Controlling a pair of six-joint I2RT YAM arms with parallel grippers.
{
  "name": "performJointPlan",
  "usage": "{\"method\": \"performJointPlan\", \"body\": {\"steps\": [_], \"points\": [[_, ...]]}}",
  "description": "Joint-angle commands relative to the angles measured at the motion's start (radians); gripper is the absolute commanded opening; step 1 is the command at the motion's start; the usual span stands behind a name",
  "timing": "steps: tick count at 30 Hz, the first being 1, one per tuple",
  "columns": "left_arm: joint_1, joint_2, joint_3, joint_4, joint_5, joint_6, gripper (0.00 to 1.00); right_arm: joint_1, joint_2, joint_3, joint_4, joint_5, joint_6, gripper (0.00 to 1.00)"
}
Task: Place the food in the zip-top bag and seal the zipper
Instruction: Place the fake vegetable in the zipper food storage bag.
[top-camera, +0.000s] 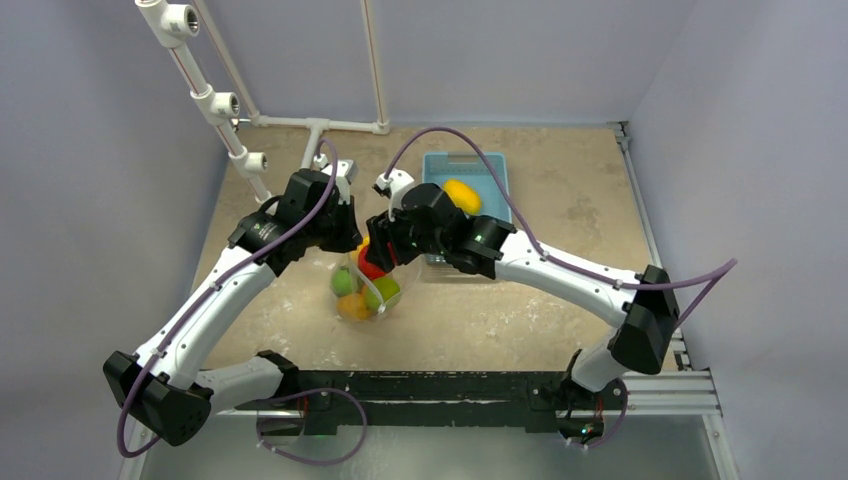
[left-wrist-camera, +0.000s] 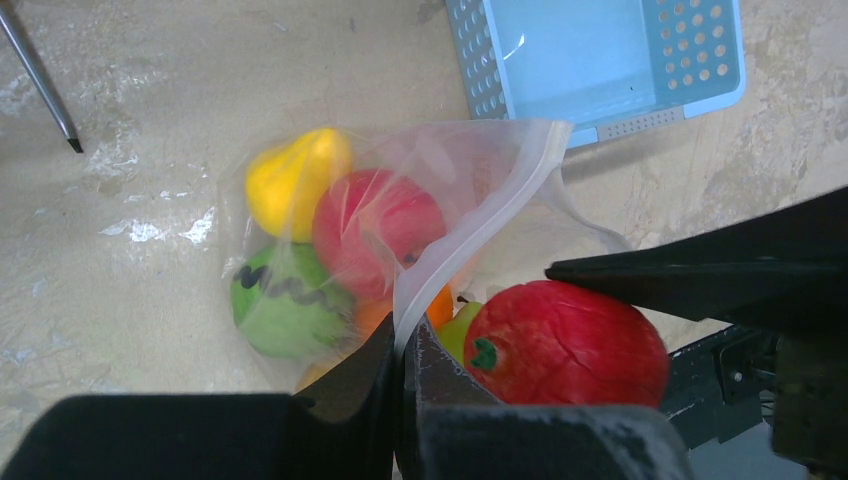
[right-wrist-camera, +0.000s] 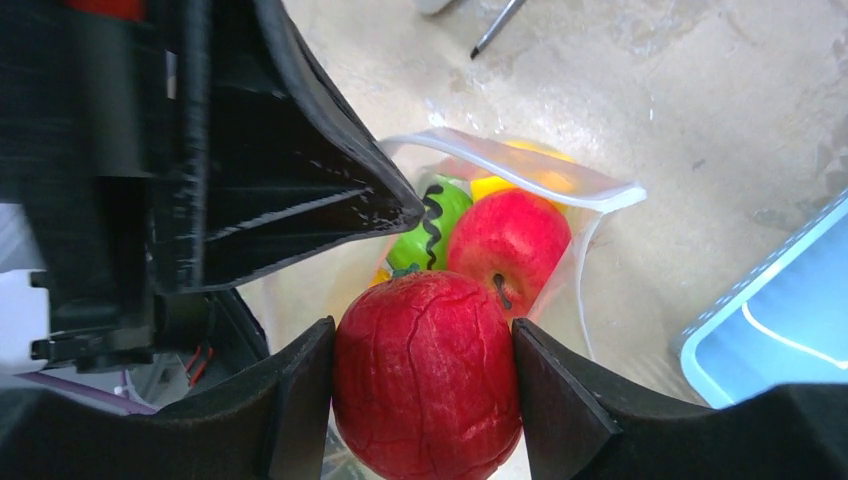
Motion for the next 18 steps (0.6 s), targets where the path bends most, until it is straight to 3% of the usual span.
{"method": "performJointPlan", "body": {"steps": [1,8,18], "points": [[-0.002,-0.008,0.044,0.009,-0.01,-0.004,0.0,0.004,0.013,-0.016,0.083,-0.002,0.011,0.37],[-0.002,-0.017,0.054,0.0,-0.009,-0.006,0.0,0.004,0.081,-0.008,0.145,-0.018,0.045,0.43],[-0.002,-0.025,0.05,-0.007,-0.012,-0.01,0.0,0.004,0.102,-0.022,0.195,-0.024,0.084,0.84]]}}
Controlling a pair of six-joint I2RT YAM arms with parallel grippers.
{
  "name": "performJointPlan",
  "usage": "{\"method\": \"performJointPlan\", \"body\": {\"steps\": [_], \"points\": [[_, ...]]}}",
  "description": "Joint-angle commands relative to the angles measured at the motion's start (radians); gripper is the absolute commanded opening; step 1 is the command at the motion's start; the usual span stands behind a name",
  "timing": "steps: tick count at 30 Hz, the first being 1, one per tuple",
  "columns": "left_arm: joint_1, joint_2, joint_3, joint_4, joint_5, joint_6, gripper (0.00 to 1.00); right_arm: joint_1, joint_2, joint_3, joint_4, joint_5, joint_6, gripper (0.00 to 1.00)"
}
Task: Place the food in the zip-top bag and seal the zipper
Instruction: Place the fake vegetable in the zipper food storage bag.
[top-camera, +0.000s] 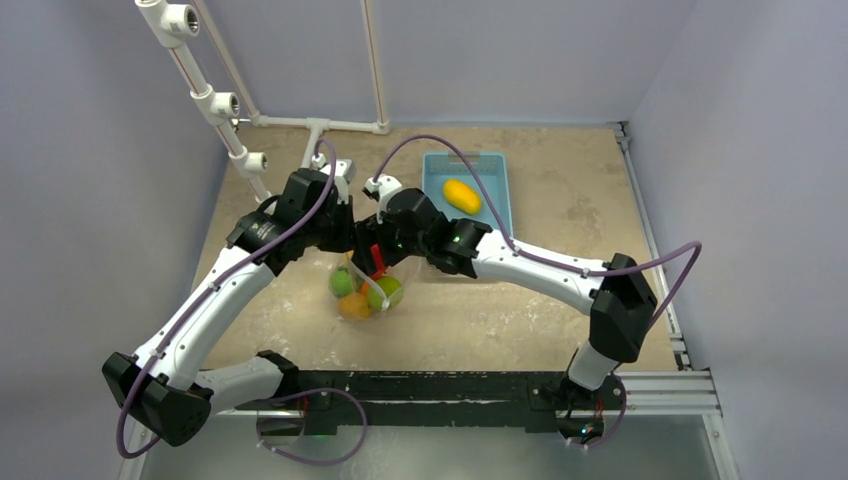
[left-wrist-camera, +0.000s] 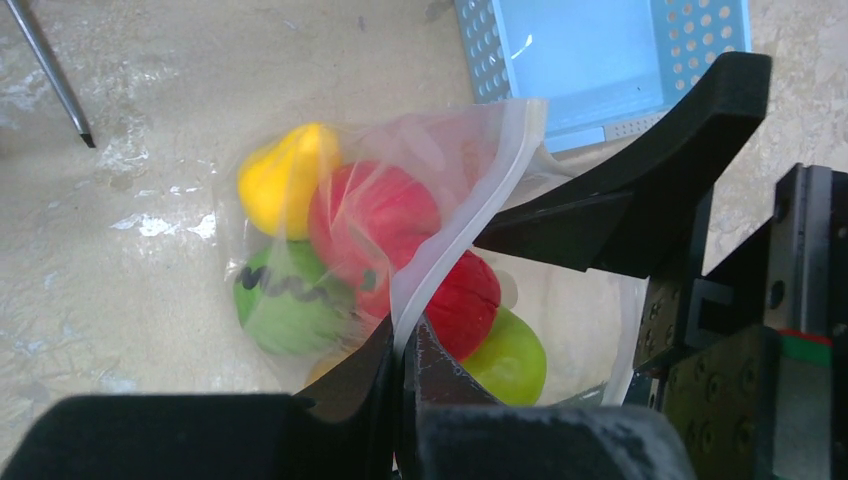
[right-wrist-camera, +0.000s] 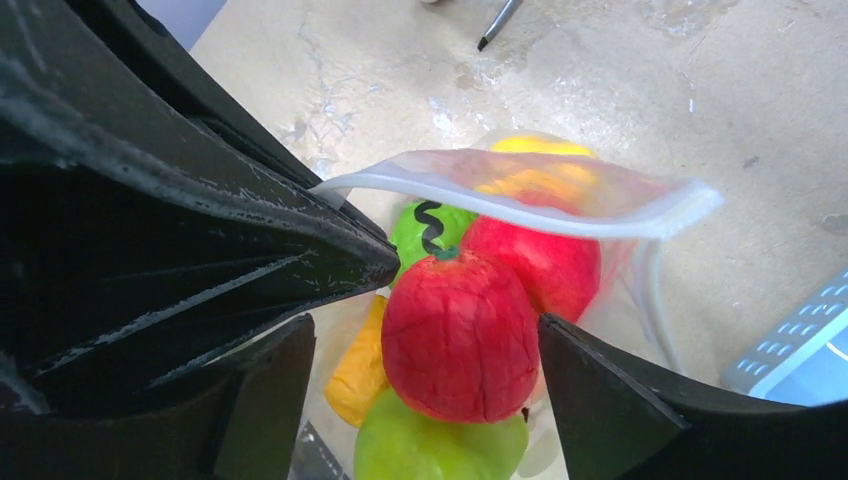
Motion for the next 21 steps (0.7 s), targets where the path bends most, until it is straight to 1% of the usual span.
{"method": "performJointPlan", "body": {"steps": [1,3,6,9,17,21], "points": [[-0.002,-0.024,0.04,0.011,-0.005,-0.011,0.0,0.004,-0.031,-0.002,0.077,-0.01,0.026,0.87],[-0.002,-0.023,0.038,0.012,-0.005,-0.011,0.0,0.004,-0.045,-0.002,0.077,-0.002,0.032,0.93],[-0.002,-0.024,0.035,0.015,-0.003,-0.013,0.0,0.004,-0.067,0.004,0.061,0.021,0.037,0.95],[-0.002,-0.021,0.034,0.016,-0.002,-0.014,0.0,0.004,-0.096,0.007,0.028,0.034,0.055,0.95],[-0.002,-0.019,0.03,0.022,-0.001,-0.016,0.0,0.002,-0.164,0.017,-0.064,0.156,0.062,0.93],[-0.002,-0.018,0.027,0.024,0.001,-0.017,0.0,-0.011,-0.203,0.016,-0.118,0.228,0.074,0.9]]}}
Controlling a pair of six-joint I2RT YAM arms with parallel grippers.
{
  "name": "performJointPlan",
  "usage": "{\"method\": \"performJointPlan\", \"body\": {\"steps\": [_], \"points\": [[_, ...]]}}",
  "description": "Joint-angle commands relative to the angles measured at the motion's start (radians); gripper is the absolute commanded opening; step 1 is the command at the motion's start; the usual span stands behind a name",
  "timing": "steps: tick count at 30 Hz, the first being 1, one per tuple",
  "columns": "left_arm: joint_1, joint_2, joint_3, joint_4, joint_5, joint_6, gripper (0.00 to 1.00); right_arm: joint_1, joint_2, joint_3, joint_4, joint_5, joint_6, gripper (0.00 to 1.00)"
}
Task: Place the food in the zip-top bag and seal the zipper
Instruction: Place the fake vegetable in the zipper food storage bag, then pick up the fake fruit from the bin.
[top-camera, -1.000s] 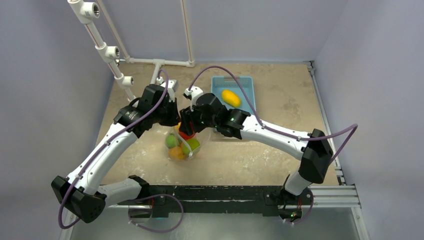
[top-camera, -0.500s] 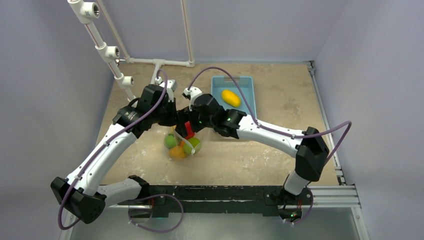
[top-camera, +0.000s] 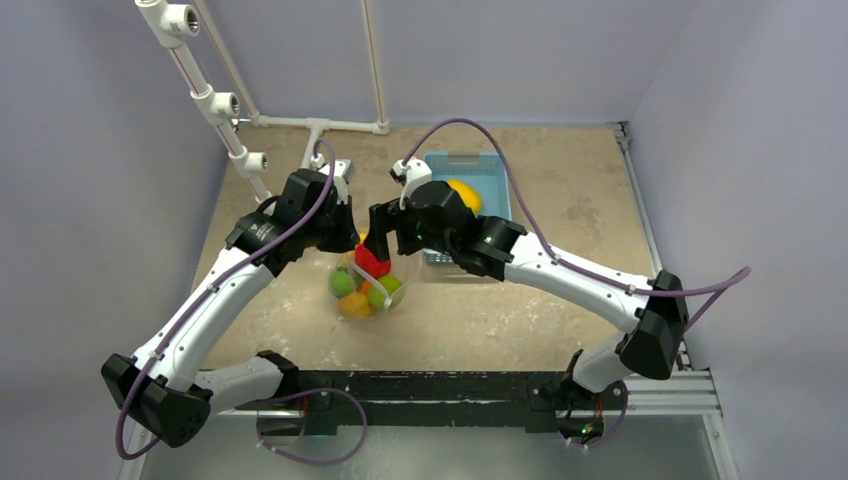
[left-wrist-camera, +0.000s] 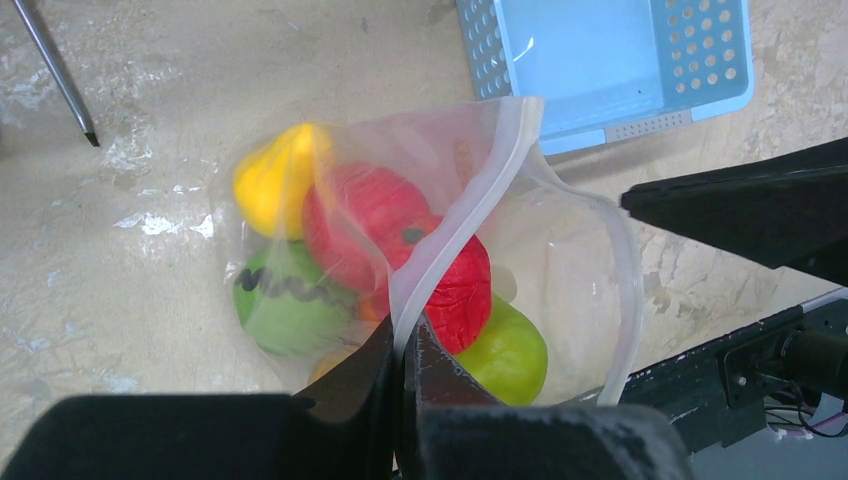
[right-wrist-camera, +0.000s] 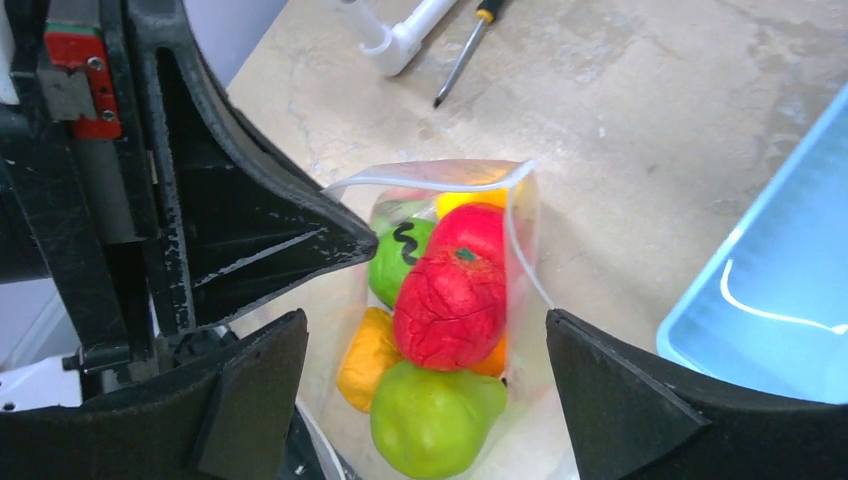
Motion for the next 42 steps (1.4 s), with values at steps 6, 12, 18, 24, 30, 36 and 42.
{"method": "performJointPlan", "body": {"steps": [6,12,18,24,30,36,42], "points": [[-0.003,-0.008,0.018,0.036,0.013,-0.013,0.0,-0.104,-0.102,0.003,-0.086,0.139,0.019,0.87],[-0.003,-0.005,0.018,0.036,0.016,-0.013,0.0,-0.224,-0.091,0.001,-0.087,0.136,-0.016,0.86],[-0.003,-0.003,0.022,0.035,0.013,-0.012,0.0,-0.336,-0.011,0.013,-0.073,0.175,-0.067,0.9],[-0.002,-0.003,0.025,0.027,0.005,-0.009,0.0,-0.414,0.073,0.035,-0.022,0.187,-0.114,0.99],[-0.003,0.0,0.028,0.026,0.002,-0.005,0.0,-0.48,0.195,0.064,0.013,0.174,-0.148,0.99],[-0.003,0.004,0.026,0.028,0.0,-0.002,0.0,-0.507,0.31,0.126,0.041,0.176,-0.158,0.99],[-0.003,0.004,0.022,0.029,0.002,-0.001,0.0,-0.524,0.416,0.197,0.053,0.193,-0.168,0.99]]}}
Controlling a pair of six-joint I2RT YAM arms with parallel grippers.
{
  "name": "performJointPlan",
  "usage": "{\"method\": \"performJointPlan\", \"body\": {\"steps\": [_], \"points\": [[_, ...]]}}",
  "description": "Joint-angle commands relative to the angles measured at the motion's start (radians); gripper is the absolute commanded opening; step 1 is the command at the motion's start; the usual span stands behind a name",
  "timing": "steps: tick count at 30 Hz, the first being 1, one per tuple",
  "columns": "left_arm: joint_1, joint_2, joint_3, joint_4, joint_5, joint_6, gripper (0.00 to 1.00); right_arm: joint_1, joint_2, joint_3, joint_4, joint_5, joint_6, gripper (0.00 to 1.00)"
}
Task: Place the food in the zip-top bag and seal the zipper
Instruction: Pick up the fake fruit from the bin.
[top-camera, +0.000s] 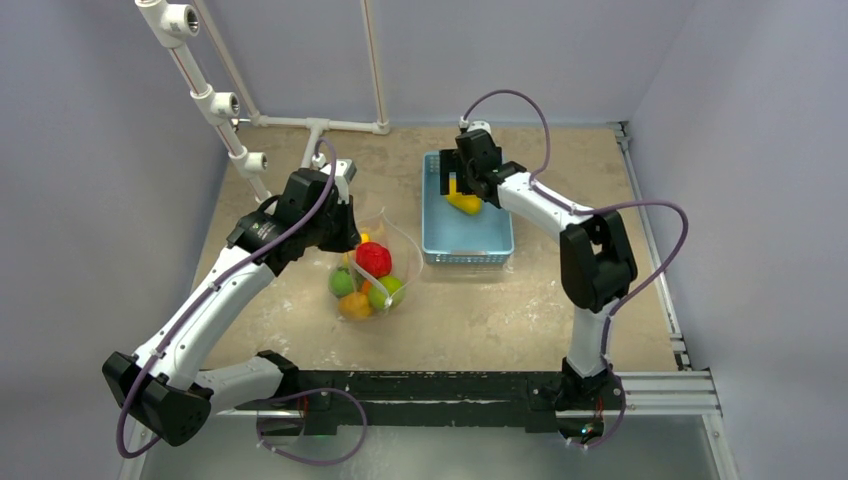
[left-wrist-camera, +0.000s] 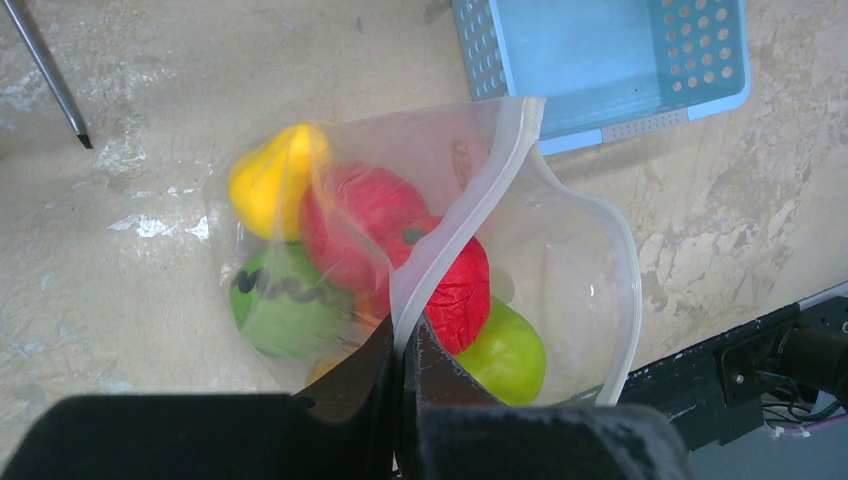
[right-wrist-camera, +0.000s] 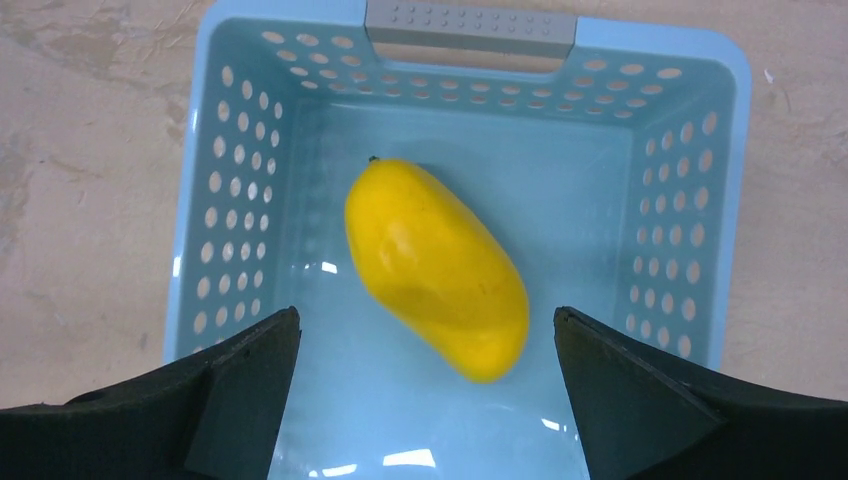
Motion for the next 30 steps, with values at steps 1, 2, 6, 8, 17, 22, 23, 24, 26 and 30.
{"method": "performJointPlan", "body": {"steps": [1,2,6,8,17,22,23,24,26,30], "points": [[-0.003,-0.005,0.022,0.023,-0.005,-0.001,0.0,-0.013,0.045,0.091,0.046,0.033,-0.028,0.99],[-0.003,-0.006,0.02,0.022,-0.004,-0.001,0.0,-0.014,0.069,0.105,0.041,0.031,-0.031,0.99],[-0.003,-0.01,0.016,0.022,-0.005,-0.003,0.0,-0.019,0.129,0.156,0.027,0.029,-0.04,0.99],[-0.003,-0.009,0.016,0.022,-0.003,-0.003,0.0,-0.02,0.155,0.18,0.02,0.028,-0.047,0.99],[-0.003,-0.01,0.017,0.021,-0.002,-0.004,0.0,-0.022,0.249,0.242,-0.006,0.012,-0.062,0.99],[-0.003,-0.013,0.016,0.019,-0.003,-0.004,0.0,-0.022,0.281,0.247,-0.017,0.008,-0.059,0.99],[-0.003,-0.013,0.016,0.018,-0.003,-0.004,0.0,-0.022,0.281,0.245,-0.017,0.006,-0.056,0.99],[-0.003,-0.015,0.015,0.017,-0.003,-0.004,0.0,-0.022,0.28,0.242,-0.013,0.004,-0.056,0.98],[-0.002,-0.016,0.015,0.018,-0.003,-0.005,0.0,-0.021,0.277,0.237,-0.011,0.002,-0.056,0.94],[-0.003,-0.017,0.015,0.019,-0.003,-0.004,0.0,-0.022,0.272,0.223,-0.014,0.005,-0.052,0.8]]}}
